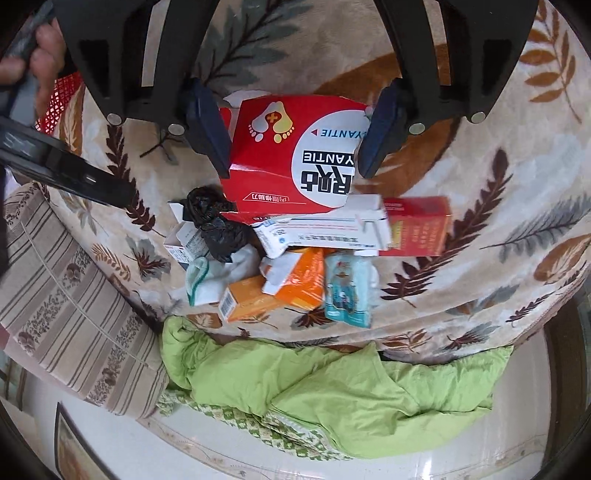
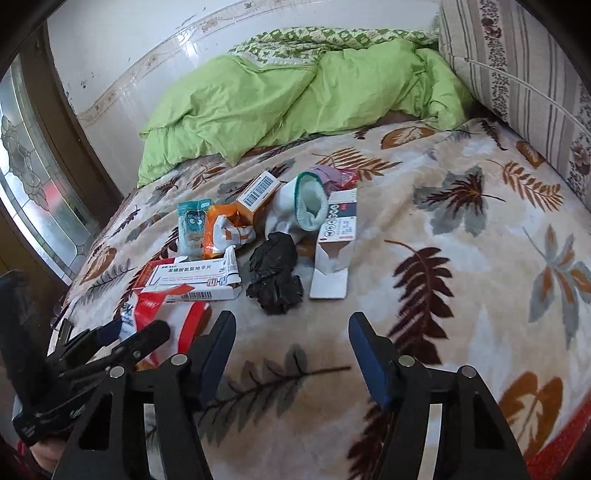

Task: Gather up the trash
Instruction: 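Move the right tool to the black plastic bag and close on it, then lift the black bag with the right tool and carry it over the red basket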

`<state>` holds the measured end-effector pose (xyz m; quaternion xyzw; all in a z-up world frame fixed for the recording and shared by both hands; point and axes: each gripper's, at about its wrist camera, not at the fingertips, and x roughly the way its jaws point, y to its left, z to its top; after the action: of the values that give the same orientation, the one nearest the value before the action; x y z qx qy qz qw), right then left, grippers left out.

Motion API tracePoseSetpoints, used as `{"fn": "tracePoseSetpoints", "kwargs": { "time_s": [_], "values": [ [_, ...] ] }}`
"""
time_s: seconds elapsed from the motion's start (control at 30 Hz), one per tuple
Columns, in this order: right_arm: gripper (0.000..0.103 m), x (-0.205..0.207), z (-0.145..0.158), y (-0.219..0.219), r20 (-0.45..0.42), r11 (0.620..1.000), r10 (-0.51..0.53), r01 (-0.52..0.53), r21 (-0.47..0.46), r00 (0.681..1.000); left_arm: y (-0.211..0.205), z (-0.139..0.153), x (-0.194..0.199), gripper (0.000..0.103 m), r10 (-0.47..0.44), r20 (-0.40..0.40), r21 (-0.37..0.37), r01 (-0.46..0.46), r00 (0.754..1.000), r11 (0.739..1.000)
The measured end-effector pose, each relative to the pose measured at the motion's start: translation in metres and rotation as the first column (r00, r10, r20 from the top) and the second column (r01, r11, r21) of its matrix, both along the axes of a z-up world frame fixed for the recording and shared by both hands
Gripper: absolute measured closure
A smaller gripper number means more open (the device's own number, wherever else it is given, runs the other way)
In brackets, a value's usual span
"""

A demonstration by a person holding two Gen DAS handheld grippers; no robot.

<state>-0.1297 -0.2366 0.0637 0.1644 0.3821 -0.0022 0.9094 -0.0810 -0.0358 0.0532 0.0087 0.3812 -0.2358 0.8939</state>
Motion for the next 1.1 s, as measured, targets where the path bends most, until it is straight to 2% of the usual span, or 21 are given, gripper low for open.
{"fn": "tracePoseSetpoints", "kwargs": {
  "time_s": [0.03, 0.07, 0.1, 0.27, 0.4, 0.6, 0.73, 1.0, 1.1],
  "values": [
    [0.040, 0.013, -0.005, 0.004, -0.016, 1.000, 0.012, -0.012, -0.003, 1.000, 0.003, 0.000, 0.000, 0.035, 0.006, 0.000, 0.000, -0.006, 1.000, 1.000],
    [0.052, 0.023, -0.009, 0.006, -0.024, 1.000, 0.013, -0.013, -0.001, 1.000, 0.008, 0.000, 0.001, 0.035, 0.013, -0.003, -0.002, -0.013, 1.000, 1.000],
    [0.056, 0.033, -0.012, 0.009, -0.025, 1.000, 0.018, -0.018, -0.001, 1.000, 0.010, 0.000, 0.001, 0.035, 0.019, -0.004, -0.003, -0.019, 1.000, 1.000],
    [0.058, 0.066, -0.034, 0.022, -0.069, 0.998, 0.033, -0.037, -0.058, 0.997, 0.017, -0.003, 0.003, 0.035, 0.030, -0.003, 0.013, -0.030, 1.000, 0.999],
    [0.070, 0.067, -0.038, 0.027, -0.066, 0.993, 0.058, -0.065, -0.098, 0.996, 0.013, -0.004, 0.003, 0.035, 0.025, 0.006, 0.038, -0.025, 1.000, 0.999],
    [0.071, 0.043, -0.027, 0.027, -0.023, 0.993, 0.076, -0.078, -0.084, 0.997, 0.011, 0.002, 0.000, 0.035, 0.021, 0.019, 0.010, -0.021, 1.000, 1.000],
    [0.071, 0.025, -0.013, 0.023, 0.021, 0.992, 0.072, -0.070, -0.107, 0.997, 0.004, 0.007, -0.004, 0.035, 0.011, 0.040, 0.006, -0.011, 0.999, 1.000],
    [0.071, 0.015, -0.002, 0.011, 0.030, 0.997, 0.048, -0.046, -0.056, 0.998, -0.010, 0.014, -0.010, 0.035, 0.013, 0.076, 0.035, -0.016, 0.997, 0.999],
    [0.071, 0.010, 0.006, 0.014, 0.050, 0.996, 0.052, -0.049, -0.068, 0.997, -0.012, 0.020, -0.014, 0.035, 0.024, 0.116, 0.056, -0.031, 0.993, 0.998]
  ]
}}
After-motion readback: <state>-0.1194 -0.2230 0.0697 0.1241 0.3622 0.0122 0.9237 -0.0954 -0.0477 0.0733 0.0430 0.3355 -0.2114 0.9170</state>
